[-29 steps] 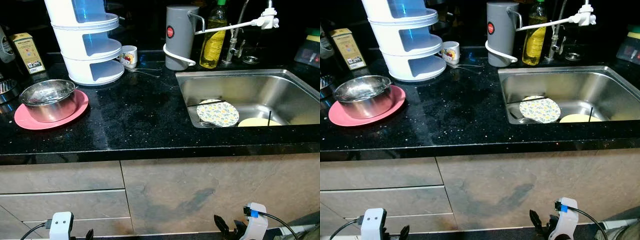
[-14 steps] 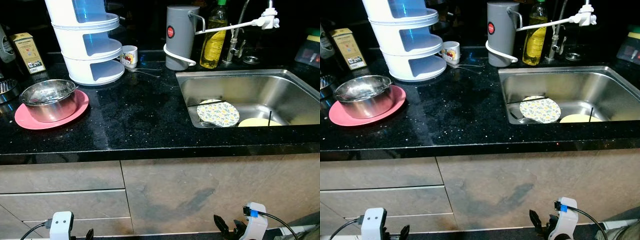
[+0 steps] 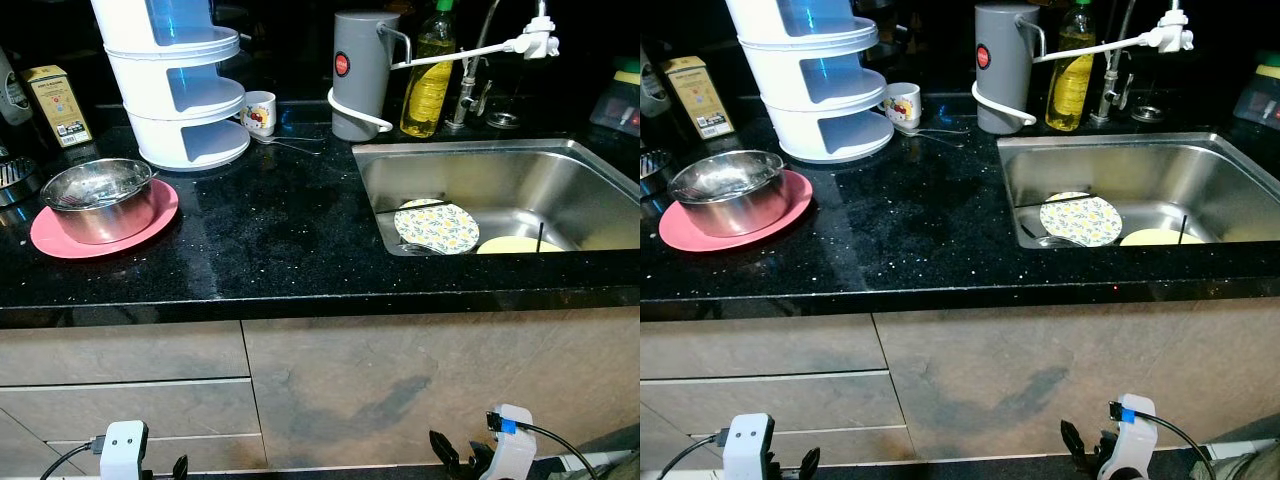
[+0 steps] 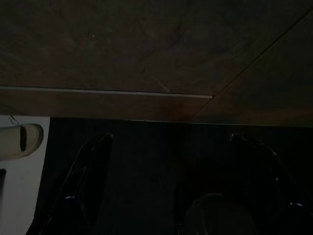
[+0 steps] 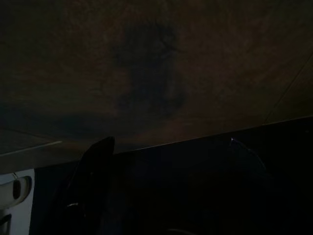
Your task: Kitchen organization
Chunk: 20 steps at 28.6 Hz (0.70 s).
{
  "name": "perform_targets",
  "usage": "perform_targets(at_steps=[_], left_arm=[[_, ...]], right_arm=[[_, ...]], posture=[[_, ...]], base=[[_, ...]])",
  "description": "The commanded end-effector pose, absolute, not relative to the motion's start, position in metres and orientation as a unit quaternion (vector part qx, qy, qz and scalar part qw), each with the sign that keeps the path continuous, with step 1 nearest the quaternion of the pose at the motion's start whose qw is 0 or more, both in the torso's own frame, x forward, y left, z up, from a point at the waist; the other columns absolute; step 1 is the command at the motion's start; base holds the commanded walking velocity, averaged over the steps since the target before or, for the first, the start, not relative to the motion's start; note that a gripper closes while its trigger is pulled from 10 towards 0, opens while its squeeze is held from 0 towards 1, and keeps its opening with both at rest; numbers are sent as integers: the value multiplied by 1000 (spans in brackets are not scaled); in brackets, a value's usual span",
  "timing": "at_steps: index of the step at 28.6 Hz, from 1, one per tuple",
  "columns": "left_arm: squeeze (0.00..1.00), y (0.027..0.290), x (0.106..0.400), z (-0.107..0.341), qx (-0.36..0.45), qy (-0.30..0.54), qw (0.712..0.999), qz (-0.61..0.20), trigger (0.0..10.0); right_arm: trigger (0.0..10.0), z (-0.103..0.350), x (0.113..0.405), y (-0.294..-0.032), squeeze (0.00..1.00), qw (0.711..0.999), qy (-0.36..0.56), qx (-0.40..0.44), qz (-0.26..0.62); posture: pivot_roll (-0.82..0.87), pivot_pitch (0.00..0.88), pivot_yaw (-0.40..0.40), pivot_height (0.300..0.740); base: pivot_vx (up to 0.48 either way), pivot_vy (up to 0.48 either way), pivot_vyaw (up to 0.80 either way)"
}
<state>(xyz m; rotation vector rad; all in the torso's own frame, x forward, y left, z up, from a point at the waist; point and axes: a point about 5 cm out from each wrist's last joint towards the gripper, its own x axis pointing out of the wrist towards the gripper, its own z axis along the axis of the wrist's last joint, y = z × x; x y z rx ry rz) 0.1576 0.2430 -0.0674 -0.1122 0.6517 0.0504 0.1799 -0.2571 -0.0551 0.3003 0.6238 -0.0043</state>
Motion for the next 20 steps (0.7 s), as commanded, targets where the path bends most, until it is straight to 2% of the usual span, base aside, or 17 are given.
perform_targets(at_steps=[1,20], left_arm=[[0,244,156,-68,-51,324,944,22,10000],[0,242,158,-68,-52,326,944,22,10000]], right_arm=[[10000,-56,181,-253,0,938,312,152,9],[10000,-57,182,-253,0,935,320,152,4]], posture=[[65,0,-14,740],[64,0,-17,740]], base=[[0,0,0],[0,0,0]])
